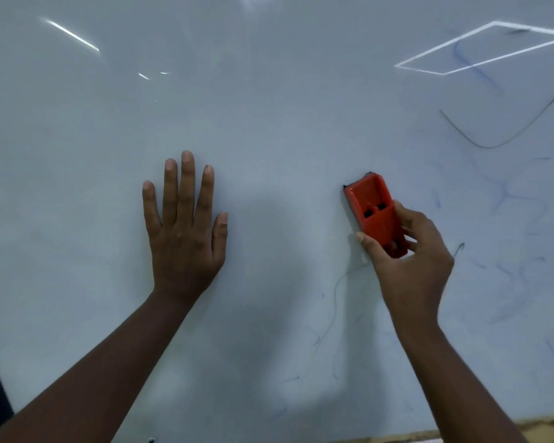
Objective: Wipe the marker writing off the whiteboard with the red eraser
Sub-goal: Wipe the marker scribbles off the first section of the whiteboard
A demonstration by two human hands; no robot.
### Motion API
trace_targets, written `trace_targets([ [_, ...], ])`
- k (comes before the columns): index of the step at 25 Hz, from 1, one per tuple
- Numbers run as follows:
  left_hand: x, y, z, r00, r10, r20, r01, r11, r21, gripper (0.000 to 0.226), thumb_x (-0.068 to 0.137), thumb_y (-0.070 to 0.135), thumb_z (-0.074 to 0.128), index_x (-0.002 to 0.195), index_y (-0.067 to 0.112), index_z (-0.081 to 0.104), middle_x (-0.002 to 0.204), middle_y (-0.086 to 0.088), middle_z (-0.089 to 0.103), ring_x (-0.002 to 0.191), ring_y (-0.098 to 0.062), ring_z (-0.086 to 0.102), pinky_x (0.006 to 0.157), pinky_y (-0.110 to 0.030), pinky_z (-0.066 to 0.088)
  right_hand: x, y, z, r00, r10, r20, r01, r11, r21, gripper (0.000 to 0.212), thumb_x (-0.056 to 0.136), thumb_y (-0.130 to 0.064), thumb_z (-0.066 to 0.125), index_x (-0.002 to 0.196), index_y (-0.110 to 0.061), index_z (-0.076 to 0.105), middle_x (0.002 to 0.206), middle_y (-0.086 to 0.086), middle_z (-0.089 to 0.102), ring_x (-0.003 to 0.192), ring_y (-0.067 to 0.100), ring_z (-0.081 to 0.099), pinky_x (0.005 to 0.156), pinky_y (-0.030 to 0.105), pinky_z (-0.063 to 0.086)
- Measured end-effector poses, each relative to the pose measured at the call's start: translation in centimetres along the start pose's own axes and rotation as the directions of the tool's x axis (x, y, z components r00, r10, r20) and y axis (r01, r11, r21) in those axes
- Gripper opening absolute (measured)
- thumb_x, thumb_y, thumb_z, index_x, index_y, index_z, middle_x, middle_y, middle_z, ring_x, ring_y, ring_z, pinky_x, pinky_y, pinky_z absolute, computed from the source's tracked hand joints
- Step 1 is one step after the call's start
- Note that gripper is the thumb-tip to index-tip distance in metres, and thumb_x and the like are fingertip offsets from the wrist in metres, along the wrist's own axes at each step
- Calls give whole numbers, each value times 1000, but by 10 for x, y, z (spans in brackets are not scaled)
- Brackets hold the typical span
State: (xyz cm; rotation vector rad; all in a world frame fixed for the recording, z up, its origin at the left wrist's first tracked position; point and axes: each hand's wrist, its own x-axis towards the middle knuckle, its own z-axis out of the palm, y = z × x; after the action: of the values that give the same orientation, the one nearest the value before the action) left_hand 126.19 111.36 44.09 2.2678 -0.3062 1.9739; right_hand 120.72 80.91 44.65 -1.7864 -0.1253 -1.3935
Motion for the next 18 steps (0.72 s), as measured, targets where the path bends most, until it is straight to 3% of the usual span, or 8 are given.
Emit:
trace_targets([
  [4, -11, 9, 3, 998, -56, 1, 56, 998, -8, 61, 114, 28, 39, 168, 8, 22, 175, -17, 11, 163, -38, 12, 131, -61, 7, -44, -7, 27, 976, -188, 107, 204, 966, -157, 67, 69, -22, 95, 130, -15, 69, 113, 3, 69, 101, 29, 63, 90, 40, 51],
  [10, -40, 15, 9, 998, -56, 39, 55, 998, 7, 64, 113, 32, 39, 169, 7, 19, 175, -20, 11, 163, -40, 11, 131, -62, 5, -109, 9, 34, 870, -338, 359, 427, 879, -209, 71, 66, -23, 97, 131, -24, 69, 121, -6, 69, 108, 19, 62, 87, 37, 53],
  [12, -42, 14, 9, 998, -48, 38, 47, 999, 8, 65, 113, 33, 40, 169, 7, 19, 175, -20, 11, 163, -38, 9, 131, -62, 5, -97, 11, 25, 936, -228, 267, 282, 941, -185, 67, 63, -21, 98, 125, -24, 72, 119, -6, 66, 110, 19, 60, 92, 35, 52],
  [14, -45, 15, 10, 999, -43, 33, 43, 999, 1, 64, 113, 33, 41, 169, 8, 20, 175, -19, 10, 164, -36, 7, 131, -61, 4, -81, 18, 14, 996, -4, 89, 12, 996, -85, 63, 65, -21, 98, 122, -23, 72, 116, -5, 58, 109, 20, 59, 94, 35, 53],
  [16, -50, 16, 11, 998, -49, 35, 49, 999, -8, 65, 113, 33, 42, 169, 9, 20, 174, -18, 10, 164, -34, 6, 131, -61, 5, -81, 28, 5, 988, 155, 6, -155, 988, -13, 61, 69, -28, 96, 124, -24, 70, 113, -7, 54, 105, 14, 61, 92, 38, 57],
  [18, -57, 16, 12, 998, -48, 45, 49, 999, -5, 65, 112, 32, 44, 169, 9, 20, 174, -17, 10, 164, -37, 10, 131, -61, 5, -97, 35, -1, 979, 206, -6, -206, 977, -51, 61, 70, -35, 94, 125, -23, 68, 109, -7, 53, 100, 8, 61, 88, 39, 59],
])
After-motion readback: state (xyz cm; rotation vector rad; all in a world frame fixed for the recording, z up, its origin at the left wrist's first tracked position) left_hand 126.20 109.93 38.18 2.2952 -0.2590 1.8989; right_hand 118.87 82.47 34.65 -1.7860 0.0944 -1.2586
